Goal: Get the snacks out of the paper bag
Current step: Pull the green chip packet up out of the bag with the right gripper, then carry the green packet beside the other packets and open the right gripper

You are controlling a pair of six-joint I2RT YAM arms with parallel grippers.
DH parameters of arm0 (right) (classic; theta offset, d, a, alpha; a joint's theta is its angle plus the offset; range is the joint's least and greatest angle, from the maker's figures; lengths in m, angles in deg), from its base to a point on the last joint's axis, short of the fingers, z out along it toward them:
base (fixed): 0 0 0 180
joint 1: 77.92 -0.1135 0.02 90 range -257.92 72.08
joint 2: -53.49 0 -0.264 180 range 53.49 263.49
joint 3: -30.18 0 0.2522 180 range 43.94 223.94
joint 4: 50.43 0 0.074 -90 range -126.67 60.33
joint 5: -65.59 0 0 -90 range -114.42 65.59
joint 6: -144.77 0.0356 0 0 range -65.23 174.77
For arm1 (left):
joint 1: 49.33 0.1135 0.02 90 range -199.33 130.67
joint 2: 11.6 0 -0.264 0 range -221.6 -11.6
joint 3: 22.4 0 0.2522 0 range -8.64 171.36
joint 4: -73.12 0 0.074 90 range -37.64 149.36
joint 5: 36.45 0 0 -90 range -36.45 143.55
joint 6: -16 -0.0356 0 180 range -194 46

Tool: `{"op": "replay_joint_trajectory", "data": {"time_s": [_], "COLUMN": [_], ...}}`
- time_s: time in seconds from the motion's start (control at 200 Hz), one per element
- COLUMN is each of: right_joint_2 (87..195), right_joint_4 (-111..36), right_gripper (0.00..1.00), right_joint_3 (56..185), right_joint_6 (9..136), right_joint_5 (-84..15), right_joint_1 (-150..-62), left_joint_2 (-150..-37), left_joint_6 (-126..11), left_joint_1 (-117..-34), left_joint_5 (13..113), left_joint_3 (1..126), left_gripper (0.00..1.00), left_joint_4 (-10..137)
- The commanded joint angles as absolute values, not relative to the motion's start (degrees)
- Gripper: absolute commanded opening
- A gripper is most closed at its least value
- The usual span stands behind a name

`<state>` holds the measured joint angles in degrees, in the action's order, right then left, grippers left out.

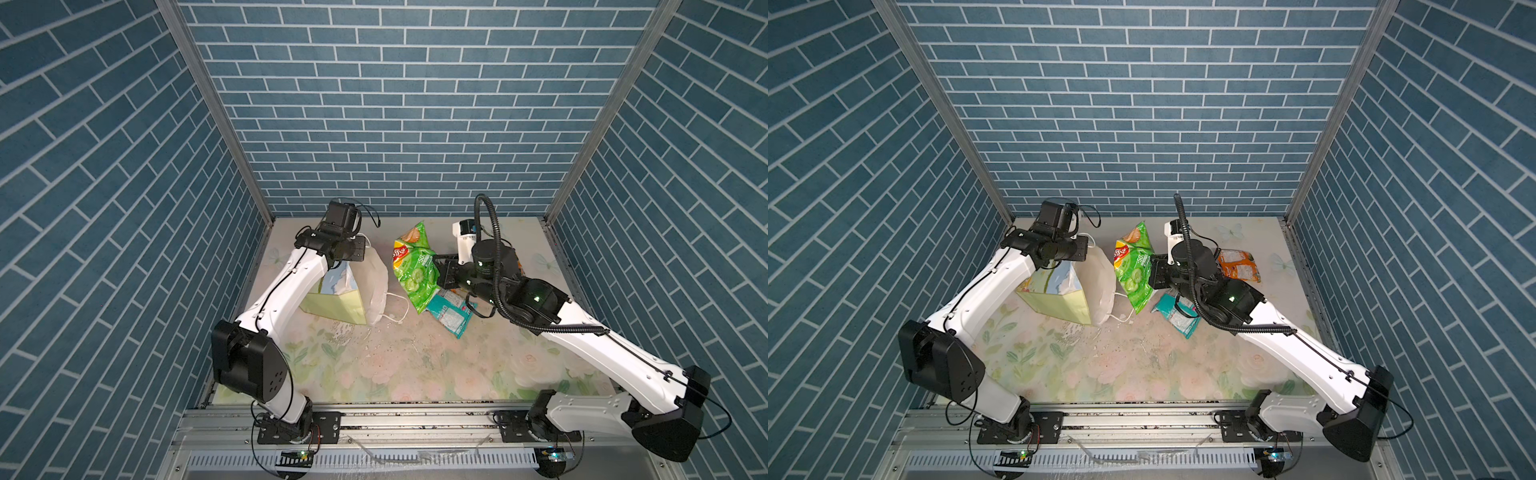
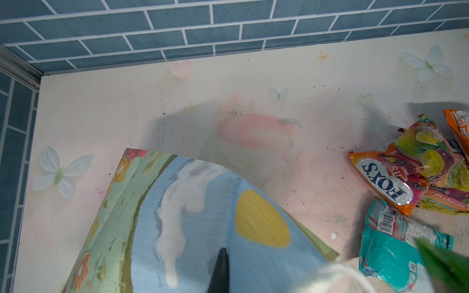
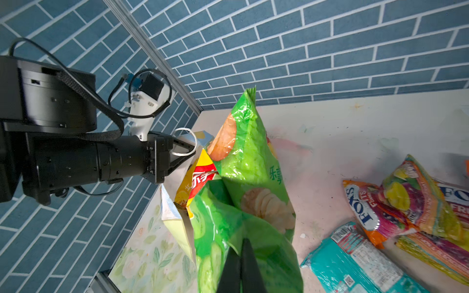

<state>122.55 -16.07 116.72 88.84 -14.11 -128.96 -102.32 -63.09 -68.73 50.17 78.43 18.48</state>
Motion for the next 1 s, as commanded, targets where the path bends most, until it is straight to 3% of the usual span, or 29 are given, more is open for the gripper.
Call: {"op": "replay_joint_trajectory", "data": {"time_s": [0.0,0.25,0.67,0.995], "right_joint_2": [119.7,118.5,112.2,113.7], "right_joint_4": [-13.3,-11.6,-1.8,8.3], "right_gripper": [0.00,0.00,0.00,0.00], "right_joint_3": [116.6,111.7,104.2,105.3], "right_joint_6": [87.0,89.8,89.3,85.5], "right_joint_5": [-11.5,-12.7,-4.4,1.8], "right_joint_1": [-127.4,-120.7,-112.8,-103.8], "left_joint_2": [-102.4,-101.5,-100.5,-100.3], "left_joint_6": [-63.6,-63.2,-62.3,-62.7], "left_joint_1": [-68.2,-67.9,-67.6,-67.3], "left_joint_5": [49.7,51.8,55.0,55.2], "left_joint_3": [77.9,77.5,76.8,76.4], "left_gripper": [0.00,0.00,0.00,0.00], "left_joint_4": [18.5,19.3,21.1,21.7]}}
